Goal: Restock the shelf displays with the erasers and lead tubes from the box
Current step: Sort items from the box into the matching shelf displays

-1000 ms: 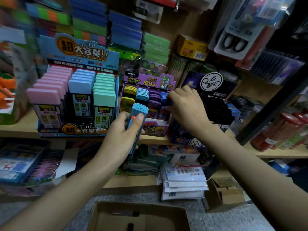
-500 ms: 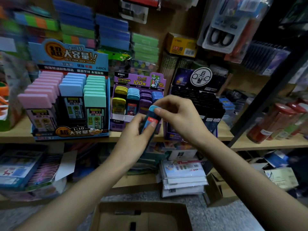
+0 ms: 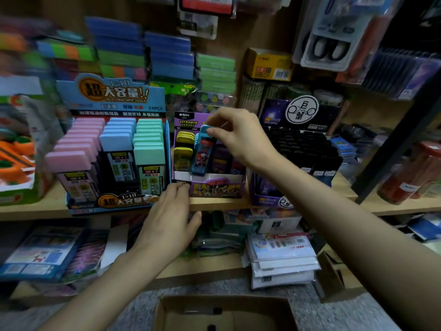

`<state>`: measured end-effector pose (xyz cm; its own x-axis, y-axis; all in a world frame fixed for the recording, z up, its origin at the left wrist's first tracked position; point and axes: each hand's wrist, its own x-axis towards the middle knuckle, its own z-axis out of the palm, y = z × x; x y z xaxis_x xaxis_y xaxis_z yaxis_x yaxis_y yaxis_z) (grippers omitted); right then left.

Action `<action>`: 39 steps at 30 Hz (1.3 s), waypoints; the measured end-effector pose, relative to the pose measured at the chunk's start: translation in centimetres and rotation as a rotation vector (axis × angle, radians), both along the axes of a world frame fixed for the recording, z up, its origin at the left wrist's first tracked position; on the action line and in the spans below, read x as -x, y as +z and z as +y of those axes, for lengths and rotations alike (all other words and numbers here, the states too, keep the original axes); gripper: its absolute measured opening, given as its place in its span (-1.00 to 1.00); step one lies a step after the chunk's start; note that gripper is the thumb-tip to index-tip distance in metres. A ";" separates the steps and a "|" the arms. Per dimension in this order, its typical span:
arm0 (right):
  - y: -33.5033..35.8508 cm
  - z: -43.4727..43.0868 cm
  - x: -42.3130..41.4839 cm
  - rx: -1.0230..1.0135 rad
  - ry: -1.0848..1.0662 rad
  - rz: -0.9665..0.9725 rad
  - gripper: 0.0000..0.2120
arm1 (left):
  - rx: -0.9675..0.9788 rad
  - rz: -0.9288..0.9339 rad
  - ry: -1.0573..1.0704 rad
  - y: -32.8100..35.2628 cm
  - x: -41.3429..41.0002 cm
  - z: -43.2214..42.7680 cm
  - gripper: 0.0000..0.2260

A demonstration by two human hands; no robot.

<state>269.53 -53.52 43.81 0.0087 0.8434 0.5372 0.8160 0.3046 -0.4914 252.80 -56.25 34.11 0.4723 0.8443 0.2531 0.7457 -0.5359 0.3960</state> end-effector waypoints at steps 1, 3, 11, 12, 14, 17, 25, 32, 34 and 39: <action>0.3 0.1 -0.1 0.009 -0.001 -0.014 -0.89 | -0.001 -0.009 -0.009 0.0 0.1 0.0 -0.55; 0.4 0.2 -0.4 0.035 0.001 -0.042 -0.89 | -0.006 -0.015 -0.022 0.0 0.1 0.1 -0.56; -2.2 1.1 0.5 0.014 -0.059 -0.411 -0.80 | 0.005 -0.026 -0.034 -0.4 0.3 0.4 -0.54; -2.3 1.2 0.6 -0.006 -0.082 -0.463 -0.78 | 0.002 -0.038 -0.042 -0.3 0.4 0.3 -0.57; -2.2 1.2 0.7 -0.020 -0.111 -0.563 -0.75 | -0.013 -0.073 -0.070 -0.2 0.5 0.1 -0.67; -1.5 -0.2 0.8 -0.022 -0.079 -0.638 -0.70 | -0.012 -0.101 -0.133 -0.4 1.0 -0.3 -0.81; -11.6 -12.9 -1.0 0.403 0.052 -0.254 -0.81 | 0.442 0.338 -0.132 -11.6 2.6 -2.1 -0.89; -29.0 -21.0 -2.7 0.899 -0.086 -0.072 -0.86 | 0.761 0.395 -0.005 -26.8 3.7 -9.3 -0.93; -33.0 -22.9 -2.8 1.002 -0.083 -0.022 -0.85 | 0.846 0.360 0.025 -29.8 3.3 -11.5 -0.94; -40.8 -27.6 -3.0 1.282 -0.093 0.033 -0.71 | 1.091 0.146 0.169 -34.7 2.1 -14.9 -0.78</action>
<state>272.48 -81.07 3.04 0.0925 0.7499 -0.6550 0.7903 -0.4555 -0.4098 250.66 -71.16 -0.56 0.2954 0.6363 -0.7127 0.8539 0.1588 0.4956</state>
